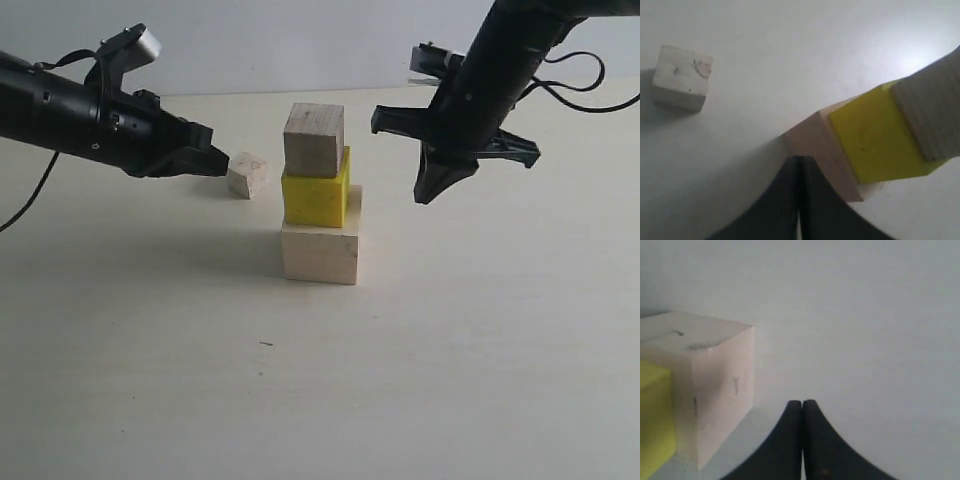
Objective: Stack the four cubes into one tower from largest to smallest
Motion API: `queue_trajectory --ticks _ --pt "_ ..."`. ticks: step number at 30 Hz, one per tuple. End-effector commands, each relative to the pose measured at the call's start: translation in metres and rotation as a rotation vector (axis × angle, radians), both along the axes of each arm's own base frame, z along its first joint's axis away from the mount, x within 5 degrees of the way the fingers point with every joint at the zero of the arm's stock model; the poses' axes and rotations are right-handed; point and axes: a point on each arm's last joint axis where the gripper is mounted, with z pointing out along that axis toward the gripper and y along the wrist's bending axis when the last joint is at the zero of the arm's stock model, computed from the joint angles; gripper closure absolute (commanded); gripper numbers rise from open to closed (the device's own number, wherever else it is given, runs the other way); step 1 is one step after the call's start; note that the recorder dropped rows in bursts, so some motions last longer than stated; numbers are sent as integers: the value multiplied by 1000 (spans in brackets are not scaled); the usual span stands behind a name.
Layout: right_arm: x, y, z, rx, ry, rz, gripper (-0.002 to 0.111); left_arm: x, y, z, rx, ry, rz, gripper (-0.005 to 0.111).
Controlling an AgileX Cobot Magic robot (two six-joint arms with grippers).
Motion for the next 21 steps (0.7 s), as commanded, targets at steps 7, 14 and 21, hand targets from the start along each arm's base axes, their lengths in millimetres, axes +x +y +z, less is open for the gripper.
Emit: queue_trajectory --ticks 7,14,21 --pt "10 16 -18 186 0 -72 108 -11 4 8 -34 -32 6 107" --pt "15 13 -17 190 -42 -97 108 -12 4 9 -38 -30 -6 107" --pt "22 -9 -17 197 -7 -207 108 -13 3 9 -40 -28 -15 107"
